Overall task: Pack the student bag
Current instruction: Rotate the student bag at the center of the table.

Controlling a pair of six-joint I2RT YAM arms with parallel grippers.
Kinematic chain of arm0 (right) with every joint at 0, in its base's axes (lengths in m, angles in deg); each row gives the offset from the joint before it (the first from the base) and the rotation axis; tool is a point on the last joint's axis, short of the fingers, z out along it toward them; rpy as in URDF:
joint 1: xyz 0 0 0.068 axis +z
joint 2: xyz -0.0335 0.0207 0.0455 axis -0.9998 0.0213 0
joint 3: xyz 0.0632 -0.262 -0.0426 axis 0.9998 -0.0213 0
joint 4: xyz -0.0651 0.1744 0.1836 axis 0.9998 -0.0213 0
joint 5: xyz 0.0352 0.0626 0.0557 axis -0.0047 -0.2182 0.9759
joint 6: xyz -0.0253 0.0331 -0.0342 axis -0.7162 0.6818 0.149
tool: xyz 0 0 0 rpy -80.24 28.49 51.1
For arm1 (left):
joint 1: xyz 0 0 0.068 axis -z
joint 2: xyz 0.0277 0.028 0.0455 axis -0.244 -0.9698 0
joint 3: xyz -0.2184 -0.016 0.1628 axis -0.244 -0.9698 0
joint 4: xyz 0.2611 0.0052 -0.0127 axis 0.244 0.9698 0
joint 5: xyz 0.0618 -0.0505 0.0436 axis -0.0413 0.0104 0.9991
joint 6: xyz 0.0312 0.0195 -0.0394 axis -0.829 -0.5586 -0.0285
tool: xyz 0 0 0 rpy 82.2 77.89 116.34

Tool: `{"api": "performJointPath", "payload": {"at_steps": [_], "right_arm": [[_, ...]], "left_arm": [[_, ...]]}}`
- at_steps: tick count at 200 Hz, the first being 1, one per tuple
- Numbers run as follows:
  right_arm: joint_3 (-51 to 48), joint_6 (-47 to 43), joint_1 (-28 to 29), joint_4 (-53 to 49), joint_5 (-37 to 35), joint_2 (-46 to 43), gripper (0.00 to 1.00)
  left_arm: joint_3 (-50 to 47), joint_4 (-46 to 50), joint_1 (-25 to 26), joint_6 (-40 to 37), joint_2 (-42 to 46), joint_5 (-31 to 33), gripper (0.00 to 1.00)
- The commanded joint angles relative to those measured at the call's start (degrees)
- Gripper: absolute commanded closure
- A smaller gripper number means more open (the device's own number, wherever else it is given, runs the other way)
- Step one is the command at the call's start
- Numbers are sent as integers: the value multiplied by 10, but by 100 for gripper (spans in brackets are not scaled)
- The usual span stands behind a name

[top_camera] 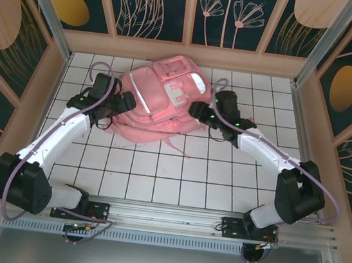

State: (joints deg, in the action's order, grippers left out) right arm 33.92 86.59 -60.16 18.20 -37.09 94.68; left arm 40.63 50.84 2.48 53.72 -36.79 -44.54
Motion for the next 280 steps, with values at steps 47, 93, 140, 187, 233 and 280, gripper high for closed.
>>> {"api": "performJointPath", "payload": {"at_steps": [47,93,140,187,233,280], "right_arm": [[-12,49,-103,-6,42,59,44],[12,54,-101,6,72,110,46],[36,45,-100,20,95,138,50],[45,63,-100,44,115,172,51],[48,71,-96,56,108,188,91],[-11,95,-95,65,76,133,100]], "left_arm": [[-131,-39,-3,-4,69,-98,13],[-174,-30,-3,-5,101,-110,13],[-213,-20,-3,-1,120,-118,13],[-245,-48,-3,5,108,-126,13],[-254,-73,-3,4,88,-126,13],[-247,-137,0,45,8,-138,14]]}}
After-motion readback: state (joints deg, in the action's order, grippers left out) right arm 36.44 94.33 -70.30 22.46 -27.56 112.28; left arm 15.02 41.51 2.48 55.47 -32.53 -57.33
